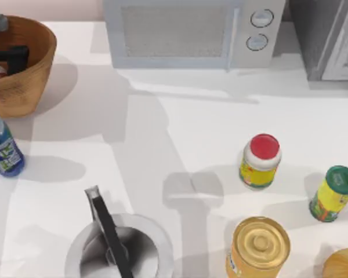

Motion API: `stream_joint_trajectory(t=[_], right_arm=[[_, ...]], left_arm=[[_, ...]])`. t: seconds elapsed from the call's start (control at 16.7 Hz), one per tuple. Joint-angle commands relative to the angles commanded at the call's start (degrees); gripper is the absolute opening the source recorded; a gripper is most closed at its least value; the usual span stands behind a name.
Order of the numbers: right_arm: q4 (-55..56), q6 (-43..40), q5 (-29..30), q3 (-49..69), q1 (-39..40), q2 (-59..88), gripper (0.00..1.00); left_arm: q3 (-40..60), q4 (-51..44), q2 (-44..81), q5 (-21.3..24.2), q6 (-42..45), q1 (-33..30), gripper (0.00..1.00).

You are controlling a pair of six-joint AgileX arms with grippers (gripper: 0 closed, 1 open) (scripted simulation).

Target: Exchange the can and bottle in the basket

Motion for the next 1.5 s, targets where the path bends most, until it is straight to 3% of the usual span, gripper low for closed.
stream_joint_trajectory(t=[0.78,1.5], right_arm=[[0.0,0.0,0.0,0.0,0.0,0.0,1.0],[0.0,0.0,0.0,0.0,0.0,0.0,1.0]], left_arm=[[0.0,0.0,0.0,0.0,0.0,0.0,0.02],[-3.2,0.6,-5.1,-0.5,-0.8,0.1,0.0]])
